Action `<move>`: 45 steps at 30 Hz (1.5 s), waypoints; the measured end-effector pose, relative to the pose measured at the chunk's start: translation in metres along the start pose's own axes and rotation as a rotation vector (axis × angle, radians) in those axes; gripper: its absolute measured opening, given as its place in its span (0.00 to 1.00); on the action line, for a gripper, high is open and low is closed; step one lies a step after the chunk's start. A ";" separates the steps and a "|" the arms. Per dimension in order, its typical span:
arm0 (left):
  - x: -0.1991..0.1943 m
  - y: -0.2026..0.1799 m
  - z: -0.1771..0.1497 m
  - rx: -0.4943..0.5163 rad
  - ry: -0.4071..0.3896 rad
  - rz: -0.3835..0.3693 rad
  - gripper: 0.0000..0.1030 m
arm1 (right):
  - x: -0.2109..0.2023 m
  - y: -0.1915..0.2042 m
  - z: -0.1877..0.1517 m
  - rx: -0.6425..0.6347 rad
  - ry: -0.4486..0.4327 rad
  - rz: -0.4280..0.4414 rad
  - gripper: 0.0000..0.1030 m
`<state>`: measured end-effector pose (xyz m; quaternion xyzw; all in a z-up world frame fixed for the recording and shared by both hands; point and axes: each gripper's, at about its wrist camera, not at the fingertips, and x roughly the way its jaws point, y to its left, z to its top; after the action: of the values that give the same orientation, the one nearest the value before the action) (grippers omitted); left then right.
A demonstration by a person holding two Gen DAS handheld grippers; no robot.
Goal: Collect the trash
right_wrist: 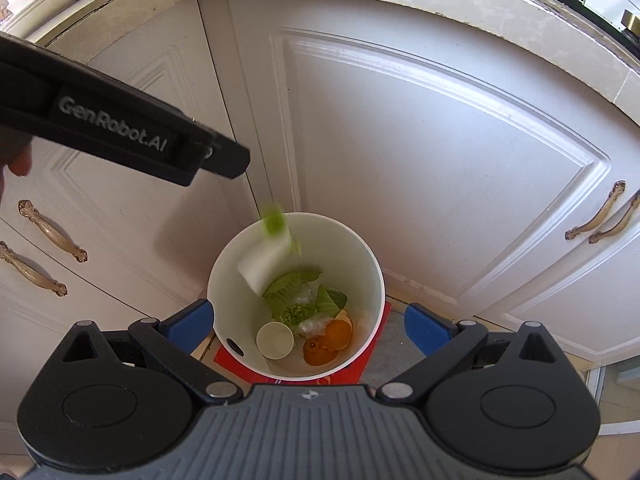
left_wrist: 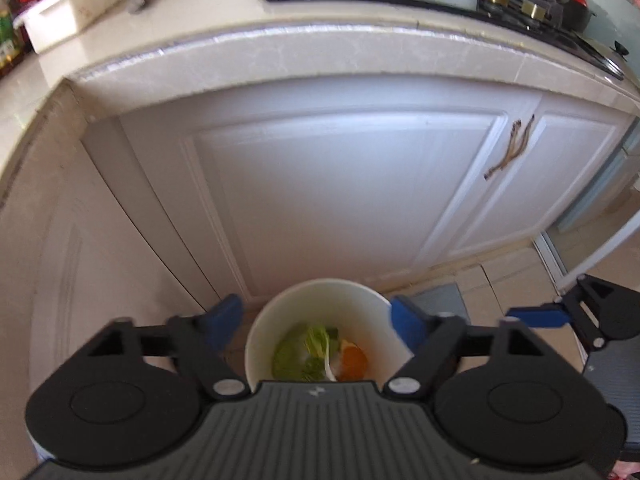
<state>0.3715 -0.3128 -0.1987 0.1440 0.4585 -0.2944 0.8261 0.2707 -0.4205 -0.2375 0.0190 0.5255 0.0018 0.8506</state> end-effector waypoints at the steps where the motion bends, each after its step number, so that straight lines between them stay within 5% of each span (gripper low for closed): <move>1: -0.003 0.001 0.000 0.002 -0.009 0.003 0.85 | -0.002 0.000 0.000 0.002 0.000 -0.001 1.00; 10: -0.026 0.002 -0.013 0.007 -0.028 0.110 0.91 | -0.017 0.000 0.003 0.047 0.004 -0.034 1.00; 19: -0.024 0.008 -0.039 -0.089 0.102 0.195 0.90 | -0.030 0.004 0.005 0.136 0.050 -0.162 1.00; 45: -0.058 0.004 -0.060 -0.151 0.150 0.196 0.91 | -0.075 0.021 0.005 0.213 0.014 -0.185 1.00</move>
<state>0.3106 -0.2590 -0.1824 0.1470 0.5235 -0.1655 0.8227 0.2420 -0.4012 -0.1679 0.0607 0.5281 -0.1325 0.8366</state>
